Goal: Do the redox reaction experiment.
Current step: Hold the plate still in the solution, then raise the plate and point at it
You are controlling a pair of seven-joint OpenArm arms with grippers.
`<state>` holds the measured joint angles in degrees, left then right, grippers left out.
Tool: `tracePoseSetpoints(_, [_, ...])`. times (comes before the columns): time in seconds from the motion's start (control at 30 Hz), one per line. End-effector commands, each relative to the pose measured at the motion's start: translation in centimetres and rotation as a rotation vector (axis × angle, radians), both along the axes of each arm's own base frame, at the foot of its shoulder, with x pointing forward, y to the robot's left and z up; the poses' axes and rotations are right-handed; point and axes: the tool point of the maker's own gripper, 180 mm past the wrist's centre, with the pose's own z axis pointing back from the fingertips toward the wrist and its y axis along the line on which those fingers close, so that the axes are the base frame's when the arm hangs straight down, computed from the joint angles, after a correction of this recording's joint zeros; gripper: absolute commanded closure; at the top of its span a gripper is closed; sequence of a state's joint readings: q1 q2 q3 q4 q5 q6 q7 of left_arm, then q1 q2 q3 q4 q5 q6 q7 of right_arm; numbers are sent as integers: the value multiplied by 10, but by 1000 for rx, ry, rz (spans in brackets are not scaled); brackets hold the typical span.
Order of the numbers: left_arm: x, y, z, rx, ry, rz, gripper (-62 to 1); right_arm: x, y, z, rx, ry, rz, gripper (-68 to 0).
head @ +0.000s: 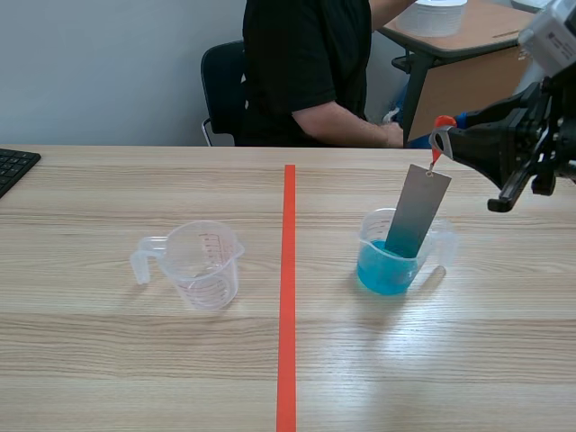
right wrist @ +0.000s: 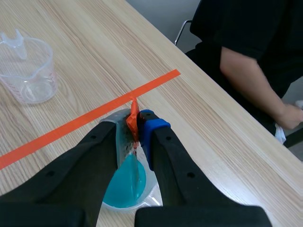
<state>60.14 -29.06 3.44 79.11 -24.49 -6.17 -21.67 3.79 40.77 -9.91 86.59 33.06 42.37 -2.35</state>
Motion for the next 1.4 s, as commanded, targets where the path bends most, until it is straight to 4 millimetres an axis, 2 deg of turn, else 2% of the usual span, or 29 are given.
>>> tracePoseSetpoints(0.0, [2, -4, 3, -14, -15, -8, -49, 3, 0, 21, 8, -46, 9, -13])
tracePoseSetpoints(1.13, [4, -4, 3, -14, -21, -8, -49, -14, 10, 99, 41, -86, 26, -13])
tracePoseSetpoints(1.37, [4, -4, 3, -14, -21, -8, -49, -18, 12, 105, 56, -84, 36, -13])
